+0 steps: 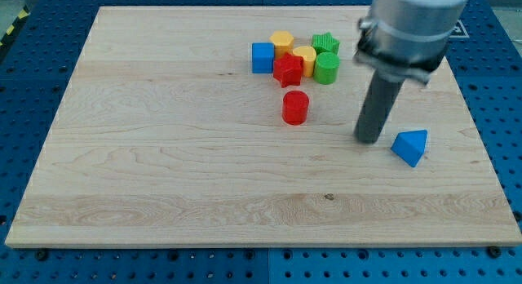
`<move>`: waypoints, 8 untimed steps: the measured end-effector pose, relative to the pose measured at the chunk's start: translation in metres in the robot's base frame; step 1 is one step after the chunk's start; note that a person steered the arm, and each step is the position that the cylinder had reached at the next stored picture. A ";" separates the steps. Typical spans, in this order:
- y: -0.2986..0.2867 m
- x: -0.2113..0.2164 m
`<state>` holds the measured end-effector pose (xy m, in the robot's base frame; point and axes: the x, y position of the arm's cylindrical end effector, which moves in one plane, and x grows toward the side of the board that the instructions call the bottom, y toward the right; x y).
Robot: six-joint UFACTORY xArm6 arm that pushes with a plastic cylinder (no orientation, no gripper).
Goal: Push the blue triangle closer to the group of blocks
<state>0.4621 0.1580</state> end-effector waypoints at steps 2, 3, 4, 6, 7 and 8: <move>0.010 0.128; 0.079 0.104; 0.082 -0.005; 0.072 0.123; 0.001 0.151; -0.051 0.102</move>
<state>0.5638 0.1072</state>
